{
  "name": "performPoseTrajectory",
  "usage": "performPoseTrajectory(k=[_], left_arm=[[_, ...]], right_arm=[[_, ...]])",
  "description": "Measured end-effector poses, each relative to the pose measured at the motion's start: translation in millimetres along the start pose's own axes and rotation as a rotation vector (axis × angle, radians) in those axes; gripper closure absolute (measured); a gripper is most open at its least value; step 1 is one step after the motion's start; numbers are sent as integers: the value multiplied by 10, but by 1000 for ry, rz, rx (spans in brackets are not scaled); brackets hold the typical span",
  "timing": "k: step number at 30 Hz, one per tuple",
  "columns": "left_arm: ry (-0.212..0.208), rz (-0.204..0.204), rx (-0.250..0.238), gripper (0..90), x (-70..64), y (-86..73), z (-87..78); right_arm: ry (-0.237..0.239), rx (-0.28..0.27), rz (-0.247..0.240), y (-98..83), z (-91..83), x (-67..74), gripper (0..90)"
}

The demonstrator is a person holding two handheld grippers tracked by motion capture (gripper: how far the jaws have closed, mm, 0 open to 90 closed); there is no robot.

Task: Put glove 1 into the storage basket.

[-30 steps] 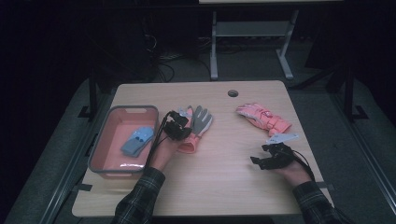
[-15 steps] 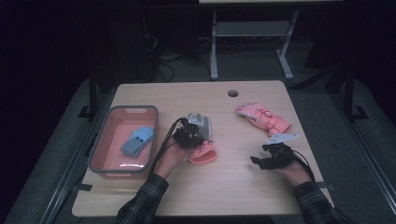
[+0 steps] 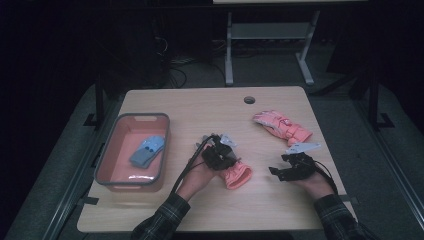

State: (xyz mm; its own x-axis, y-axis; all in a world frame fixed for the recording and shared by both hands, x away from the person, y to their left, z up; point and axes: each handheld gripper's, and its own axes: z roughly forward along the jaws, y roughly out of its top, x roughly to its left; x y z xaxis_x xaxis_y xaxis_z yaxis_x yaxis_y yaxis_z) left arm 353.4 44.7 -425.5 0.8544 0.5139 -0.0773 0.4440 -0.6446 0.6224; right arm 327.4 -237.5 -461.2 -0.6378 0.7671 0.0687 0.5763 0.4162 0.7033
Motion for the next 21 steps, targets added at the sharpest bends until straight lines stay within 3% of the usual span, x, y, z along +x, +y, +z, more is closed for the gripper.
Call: performPoseTrajectory(k=[3, 7, 12, 14, 16, 21], left_arm=[[-4, -10, -17, 898, 18, 3, -51], [37, -48, -72, 898, 154, -7, -238], [67, -89, -103, 898, 262, -77, -406], [81, -108, -111, 898, 288, -180, -505], [81, -114, -111, 898, 290, -228, -530], [88, -133, -93, 897, 236, -516, -621]], right_arm=[[0, 1, 0, -2, -3, -4, 263], [-1, 2, 5, -3, -5, -5, 263], [-2, 0, 6, -2, -7, -6, 262], [2, -3, 3, -2, -6, -14, 263], [3, -4, 4, -2, -7, -15, 262], [18, -12, 21, 20, -29, -7, 291]])
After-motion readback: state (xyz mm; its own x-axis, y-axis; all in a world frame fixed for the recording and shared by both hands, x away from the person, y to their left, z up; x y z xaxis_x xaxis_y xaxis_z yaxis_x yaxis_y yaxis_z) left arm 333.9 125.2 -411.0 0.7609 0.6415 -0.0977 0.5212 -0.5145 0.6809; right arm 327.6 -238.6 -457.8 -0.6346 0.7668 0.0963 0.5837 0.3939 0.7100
